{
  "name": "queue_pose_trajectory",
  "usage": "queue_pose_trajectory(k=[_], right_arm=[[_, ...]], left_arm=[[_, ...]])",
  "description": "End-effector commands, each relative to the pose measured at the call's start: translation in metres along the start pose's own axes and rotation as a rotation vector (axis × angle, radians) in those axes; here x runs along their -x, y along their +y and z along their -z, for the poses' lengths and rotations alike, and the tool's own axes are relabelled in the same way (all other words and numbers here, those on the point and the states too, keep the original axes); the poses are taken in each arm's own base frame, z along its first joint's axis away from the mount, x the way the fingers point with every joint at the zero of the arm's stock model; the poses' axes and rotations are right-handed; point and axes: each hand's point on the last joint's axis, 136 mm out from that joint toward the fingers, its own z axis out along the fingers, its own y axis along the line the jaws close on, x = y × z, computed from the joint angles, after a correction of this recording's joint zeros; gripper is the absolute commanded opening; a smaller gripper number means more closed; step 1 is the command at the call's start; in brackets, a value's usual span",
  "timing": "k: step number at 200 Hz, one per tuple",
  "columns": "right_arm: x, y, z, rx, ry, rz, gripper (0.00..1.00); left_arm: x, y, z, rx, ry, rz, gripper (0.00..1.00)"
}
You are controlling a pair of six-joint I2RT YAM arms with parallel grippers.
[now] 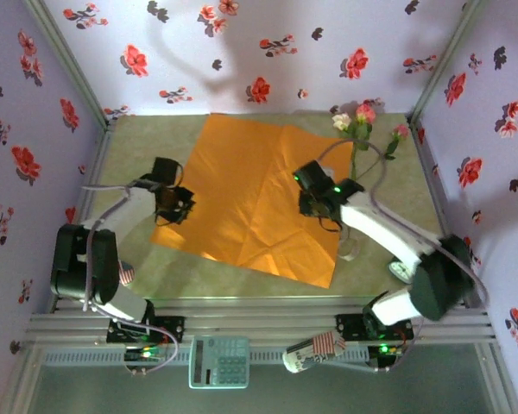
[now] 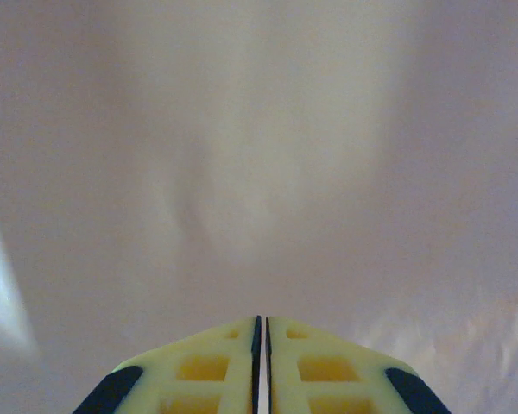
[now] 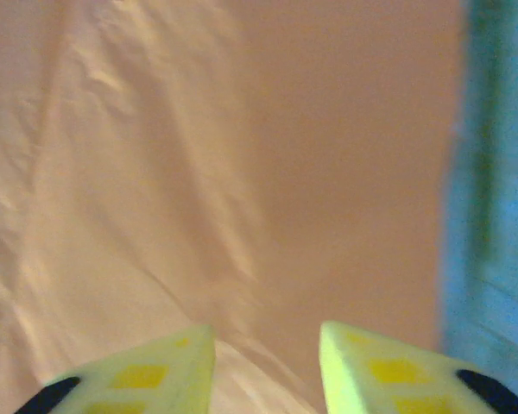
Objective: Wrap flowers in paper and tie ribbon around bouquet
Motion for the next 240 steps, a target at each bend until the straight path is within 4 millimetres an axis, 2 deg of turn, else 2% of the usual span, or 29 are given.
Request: queue_pose_trajectory(k=[1, 15, 29, 48, 73, 89, 101, 119, 134, 152, 168, 192, 205, 215, 223, 240], right_arm=[[0.014, 0.045, -0.050, 0.108, 0.061, 0.034, 0.28], [0.022, 0.059, -0.073, 0.119, 0.079, 0.036, 0.28], [0.025, 0.060, -0.094, 0.095, 0.114, 0.023, 0.28], [0.015, 0.049, -0.125, 0.047, 0.203, 0.001, 0.28], [-0.009, 0.053, -0.142, 0.055, 0.320, 0.018, 0.28], [-0.031, 0.065, -0.141, 0.088, 0.378, 0.049, 0.29], [-0.050, 0.077, -0.136, 0.122, 0.412, 0.085, 0.30], [-0.079, 0.101, -0.124, 0.197, 0.462, 0.114, 0.32], [-0.094, 0.125, -0.109, 0.282, 0.492, 0.112, 0.38], [-0.095, 0.144, -0.098, 0.350, 0.491, 0.110, 0.44], [-0.077, 0.144, -0.091, 0.349, 0.454, 0.096, 0.47], [-0.022, 0.122, -0.066, 0.331, 0.322, 0.042, 0.56], [0.013, 0.094, -0.049, 0.299, 0.235, -0.008, 0.60], [0.037, 0.064, -0.038, 0.250, 0.180, -0.051, 0.61], [0.056, 0.030, -0.034, 0.200, 0.146, -0.111, 0.61], [0.079, -0.044, -0.037, 0.090, 0.135, -0.257, 0.59]], left_arm=[[-0.067, 0.004, -0.027, -0.003, 0.174, 0.066, 0.11], [-0.084, 0.002, -0.048, -0.030, 0.214, 0.123, 0.11], [-0.086, 0.001, -0.063, -0.034, 0.233, 0.149, 0.11], [-0.073, 0.014, -0.077, 0.030, 0.226, 0.132, 0.10], [-0.040, 0.049, -0.082, 0.112, 0.186, 0.149, 0.10], [-0.014, 0.072, -0.079, 0.175, 0.160, 0.141, 0.10], [0.006, 0.082, -0.075, 0.197, 0.148, 0.145, 0.10], [0.035, 0.088, -0.070, 0.207, 0.125, 0.153, 0.10], [0.058, 0.089, -0.063, 0.226, 0.094, 0.133, 0.10], [0.081, 0.080, -0.051, 0.242, 0.046, 0.092, 0.10], [0.085, 0.055, -0.039, 0.201, 0.025, 0.059, 0.10], [0.063, 0.006, -0.015, 0.119, 0.001, -0.015, 0.13], [0.036, -0.019, -0.010, 0.066, 0.015, -0.050, 0.14], [0.012, -0.035, -0.013, 0.029, 0.051, -0.073, 0.15], [-0.009, -0.047, -0.020, 0.001, 0.093, -0.088, 0.17], [-0.045, -0.061, -0.040, -0.032, 0.176, -0.107, 0.18]])
